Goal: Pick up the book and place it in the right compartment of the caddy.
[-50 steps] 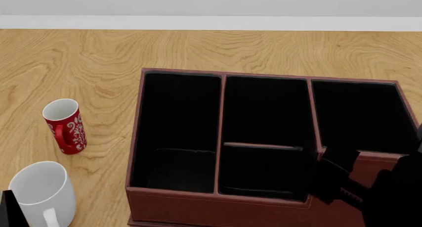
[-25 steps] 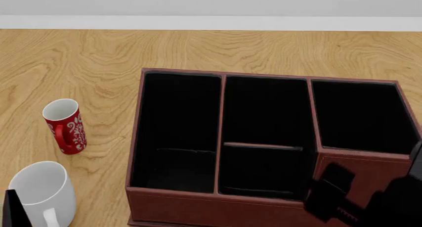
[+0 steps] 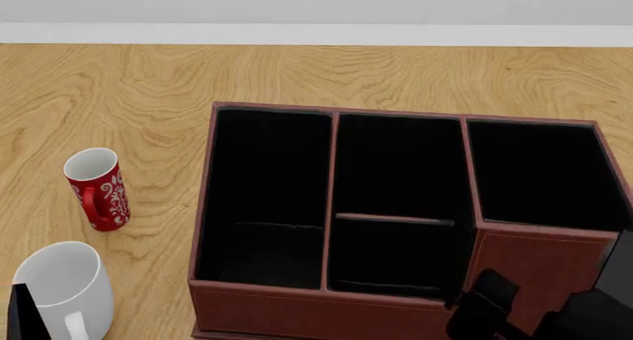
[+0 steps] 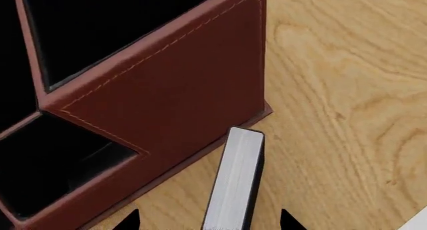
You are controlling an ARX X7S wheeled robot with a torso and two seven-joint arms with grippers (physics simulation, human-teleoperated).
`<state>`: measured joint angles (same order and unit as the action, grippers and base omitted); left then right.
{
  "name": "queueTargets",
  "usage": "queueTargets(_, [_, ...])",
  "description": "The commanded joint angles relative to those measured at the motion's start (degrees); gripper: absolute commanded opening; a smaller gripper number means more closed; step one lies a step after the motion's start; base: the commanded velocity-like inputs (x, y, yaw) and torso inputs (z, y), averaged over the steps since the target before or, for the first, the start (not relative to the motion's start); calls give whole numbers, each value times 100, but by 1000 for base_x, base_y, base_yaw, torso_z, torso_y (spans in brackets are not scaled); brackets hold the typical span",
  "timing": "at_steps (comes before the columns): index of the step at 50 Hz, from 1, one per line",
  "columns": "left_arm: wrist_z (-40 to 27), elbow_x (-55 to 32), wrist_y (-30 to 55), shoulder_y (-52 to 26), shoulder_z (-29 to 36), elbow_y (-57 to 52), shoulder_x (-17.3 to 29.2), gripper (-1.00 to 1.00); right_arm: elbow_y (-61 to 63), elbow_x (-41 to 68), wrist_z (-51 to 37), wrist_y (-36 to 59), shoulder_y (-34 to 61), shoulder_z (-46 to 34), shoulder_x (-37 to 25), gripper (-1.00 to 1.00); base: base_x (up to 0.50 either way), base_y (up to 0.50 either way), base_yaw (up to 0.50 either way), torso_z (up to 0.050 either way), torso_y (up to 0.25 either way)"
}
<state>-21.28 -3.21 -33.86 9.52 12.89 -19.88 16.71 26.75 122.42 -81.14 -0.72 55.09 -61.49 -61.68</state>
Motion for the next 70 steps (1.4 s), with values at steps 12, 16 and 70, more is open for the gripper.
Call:
queueTargets(12, [-60, -12, 31, -25, 25, 23, 31, 100, -263, -87, 177, -194, -346, -192, 180, 100, 0, 0, 0, 0, 0])
queueTargets(16, [-71, -17, 37, -28, 28, 23, 38, 100, -334, -81, 214, -195, -383, -223, 227, 100, 0, 0, 0, 0, 0])
queueTargets(70, [-207, -55, 71, -64, 72, 41, 112, 100, -1071, 104, 774, -317, -900, -484, 809, 100, 0, 0, 0, 0, 0])
